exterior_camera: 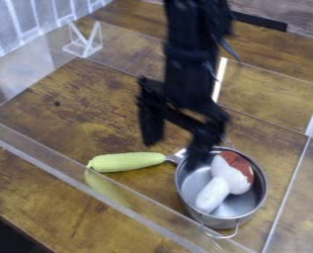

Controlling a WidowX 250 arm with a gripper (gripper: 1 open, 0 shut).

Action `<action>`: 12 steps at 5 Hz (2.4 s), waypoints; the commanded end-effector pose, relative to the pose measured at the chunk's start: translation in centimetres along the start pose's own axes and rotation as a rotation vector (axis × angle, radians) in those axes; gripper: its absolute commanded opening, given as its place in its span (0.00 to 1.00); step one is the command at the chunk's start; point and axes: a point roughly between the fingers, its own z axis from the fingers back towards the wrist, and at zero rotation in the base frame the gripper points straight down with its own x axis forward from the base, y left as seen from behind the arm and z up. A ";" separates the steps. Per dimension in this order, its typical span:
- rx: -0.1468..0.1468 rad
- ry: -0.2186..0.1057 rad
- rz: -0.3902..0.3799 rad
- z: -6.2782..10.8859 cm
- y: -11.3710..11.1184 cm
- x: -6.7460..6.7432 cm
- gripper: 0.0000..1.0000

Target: Remove the mushroom from the silver pot and put it on the table

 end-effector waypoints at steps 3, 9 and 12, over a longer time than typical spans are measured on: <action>0.003 -0.076 -0.027 -1.4 -2.1 3.3 1.00; -0.011 -0.080 -0.031 -2.9 0.8 6.2 1.00; -0.012 -0.084 -0.048 -3.1 1.2 6.9 1.00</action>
